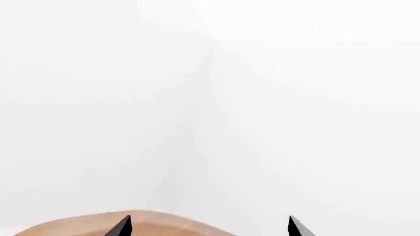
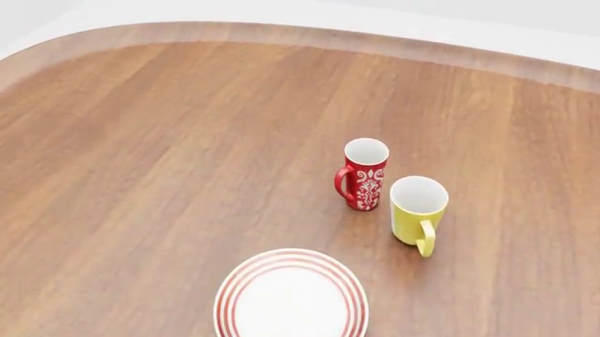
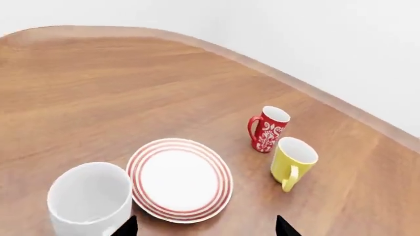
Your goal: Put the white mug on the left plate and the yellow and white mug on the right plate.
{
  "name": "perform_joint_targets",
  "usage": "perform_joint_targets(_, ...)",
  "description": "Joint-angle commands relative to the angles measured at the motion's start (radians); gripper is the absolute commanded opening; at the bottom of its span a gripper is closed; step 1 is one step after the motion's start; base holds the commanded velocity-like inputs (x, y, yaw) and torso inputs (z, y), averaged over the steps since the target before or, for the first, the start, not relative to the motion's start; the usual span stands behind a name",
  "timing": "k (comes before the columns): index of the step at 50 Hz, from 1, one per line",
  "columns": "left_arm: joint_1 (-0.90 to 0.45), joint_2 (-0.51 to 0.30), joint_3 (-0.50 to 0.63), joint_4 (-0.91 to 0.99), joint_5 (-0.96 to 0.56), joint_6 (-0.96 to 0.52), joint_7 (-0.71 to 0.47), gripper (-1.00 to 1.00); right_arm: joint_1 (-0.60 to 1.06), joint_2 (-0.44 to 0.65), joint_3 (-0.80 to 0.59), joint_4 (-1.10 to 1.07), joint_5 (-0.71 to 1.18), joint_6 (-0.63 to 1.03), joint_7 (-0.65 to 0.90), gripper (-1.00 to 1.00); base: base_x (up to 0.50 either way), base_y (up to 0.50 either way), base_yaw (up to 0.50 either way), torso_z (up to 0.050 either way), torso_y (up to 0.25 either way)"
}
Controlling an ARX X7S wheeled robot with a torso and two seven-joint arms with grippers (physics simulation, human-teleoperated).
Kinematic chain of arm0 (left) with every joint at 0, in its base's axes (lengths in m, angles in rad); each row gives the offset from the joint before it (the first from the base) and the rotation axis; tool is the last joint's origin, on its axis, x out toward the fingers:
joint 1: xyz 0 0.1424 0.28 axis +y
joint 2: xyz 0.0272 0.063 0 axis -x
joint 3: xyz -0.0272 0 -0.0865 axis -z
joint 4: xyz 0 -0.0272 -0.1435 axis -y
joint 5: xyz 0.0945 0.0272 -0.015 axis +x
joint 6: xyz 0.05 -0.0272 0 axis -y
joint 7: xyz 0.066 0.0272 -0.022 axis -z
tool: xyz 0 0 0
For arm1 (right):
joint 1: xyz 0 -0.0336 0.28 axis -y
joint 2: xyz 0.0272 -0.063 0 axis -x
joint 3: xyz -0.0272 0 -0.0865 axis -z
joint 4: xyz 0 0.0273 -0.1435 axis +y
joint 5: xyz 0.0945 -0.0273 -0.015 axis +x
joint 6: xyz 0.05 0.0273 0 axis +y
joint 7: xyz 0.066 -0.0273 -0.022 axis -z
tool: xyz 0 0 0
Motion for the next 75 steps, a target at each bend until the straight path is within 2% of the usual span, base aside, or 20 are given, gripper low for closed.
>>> perform_joint_targets(1,0.014,-0.007,-0.022,0.024,-0.030,0.011,-0.011,1.00,-0.039,0.069,-0.102,-0.023,-0.087,-0.018,-0.122,1.00,0.00,0.00,0.00,0.000,0.000)
perform_joint_targets(20,0.020,-0.009,-0.038,0.032,-0.042,0.020,-0.032,1.00,0.285,-0.039,-0.391,0.157,-0.143,0.088,-0.285,1.00,0.00,0.00,0.00,0.000,0.000)
perform_joint_targets(29,0.029,-0.009,-0.041,0.041,-0.049,0.028,-0.036,1.00,0.420,-0.063,-0.457,0.191,-0.153,0.159,-0.332,1.00,0.00,0.00,0.00,0.000,0.000)
perform_joint_targets(40,0.022,-0.010,-0.030,0.039,-0.044,0.029,-0.039,1.00,0.564,-0.137,-0.573,0.377,-0.236,0.144,-0.431,1.00,0.00,0.00,0.00,0.000,0.000)
perform_joint_targets(75,0.042,-0.021,-0.046,0.044,-0.064,0.052,-0.049,1.00,0.602,-0.233,-0.711,0.599,-0.332,0.068,-0.499,1.00,0.00,0.00,0.00,0.000,0.000)
